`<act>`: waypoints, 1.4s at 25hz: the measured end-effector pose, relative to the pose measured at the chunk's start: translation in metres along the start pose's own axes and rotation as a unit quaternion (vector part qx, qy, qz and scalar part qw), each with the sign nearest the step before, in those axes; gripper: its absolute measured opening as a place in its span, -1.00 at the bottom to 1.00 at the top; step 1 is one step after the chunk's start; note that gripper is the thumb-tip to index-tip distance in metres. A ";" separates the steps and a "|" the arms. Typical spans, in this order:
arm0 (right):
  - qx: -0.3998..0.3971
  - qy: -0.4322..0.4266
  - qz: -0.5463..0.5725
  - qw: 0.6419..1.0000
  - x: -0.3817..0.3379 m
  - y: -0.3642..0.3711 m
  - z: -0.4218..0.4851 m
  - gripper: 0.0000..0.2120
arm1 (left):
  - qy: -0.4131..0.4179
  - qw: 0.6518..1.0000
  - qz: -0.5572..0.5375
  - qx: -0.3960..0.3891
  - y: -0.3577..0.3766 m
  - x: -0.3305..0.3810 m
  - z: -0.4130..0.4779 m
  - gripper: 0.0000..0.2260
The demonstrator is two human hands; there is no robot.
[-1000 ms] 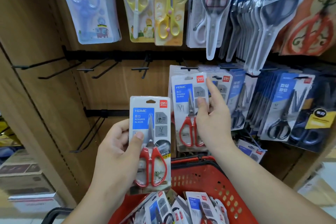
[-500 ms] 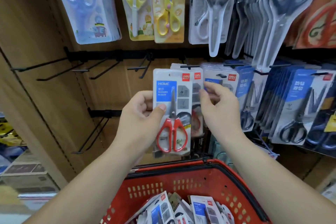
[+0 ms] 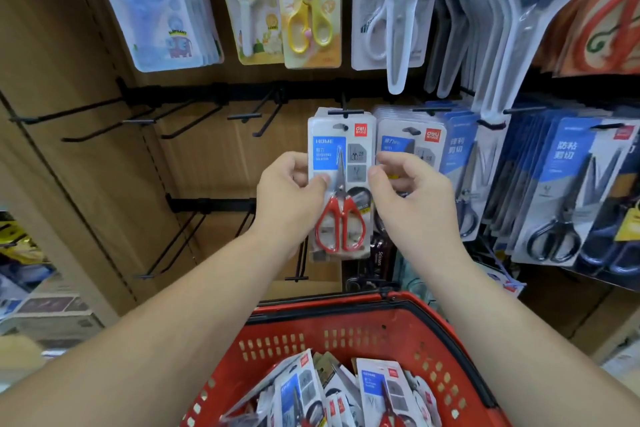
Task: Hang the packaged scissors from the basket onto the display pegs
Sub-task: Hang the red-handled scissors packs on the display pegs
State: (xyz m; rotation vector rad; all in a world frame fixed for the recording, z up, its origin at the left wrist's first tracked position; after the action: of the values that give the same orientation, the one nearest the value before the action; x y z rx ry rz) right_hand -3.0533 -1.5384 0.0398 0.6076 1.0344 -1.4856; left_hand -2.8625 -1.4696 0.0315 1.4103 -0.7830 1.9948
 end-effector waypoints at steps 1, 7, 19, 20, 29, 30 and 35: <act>-0.003 -0.007 -0.015 1.000 0.001 0.001 -0.001 -0.86 | -0.006 1.000 0.024 0.016 -0.002 -0.002 0.006 -0.89; -0.083 -0.018 -0.044 0.995 0.012 0.019 -0.024 -0.79 | -0.009 0.997 0.074 0.017 -0.011 -0.036 -0.010 -0.85; -0.409 0.130 -0.203 0.880 0.114 0.050 -0.188 -0.84 | -0.222 0.836 0.387 -0.318 -0.067 -0.242 -0.154 -0.69; -0.419 0.152 -0.206 0.871 0.125 0.046 -0.193 -0.85 | -0.248 0.823 0.385 -0.337 -0.068 -0.250 -0.158 -0.67; -0.458 0.155 -0.219 0.848 0.159 0.101 -0.241 -0.50 | -0.346 0.686 0.504 -0.394 -0.102 -0.250 -0.201 -0.42; -0.453 0.146 -0.227 0.850 0.160 0.101 -0.240 -0.50 | -0.337 0.687 0.511 -0.391 -0.102 -0.242 -0.206 -0.53; -0.390 0.107 -0.204 0.892 0.141 0.099 -0.235 -0.85 | -0.205 0.815 0.467 -0.275 -0.105 -0.181 -0.230 -0.59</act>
State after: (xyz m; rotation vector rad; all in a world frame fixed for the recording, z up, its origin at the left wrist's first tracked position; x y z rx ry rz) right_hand -3.0284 -1.4010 -0.2166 -0.0394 1.8795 -1.2030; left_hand -2.8773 -1.2511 -0.1894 1.1788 -2.3979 1.7685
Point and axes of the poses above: each hand's wrist, its own z-axis towards the middle knuckle, its own y-axis out of the palm, x = y × z, the point moved 9 cm from there along z, towards the middle knuckle, and after that the axes turned 6 degrees about -z, right-handed, at the moved point
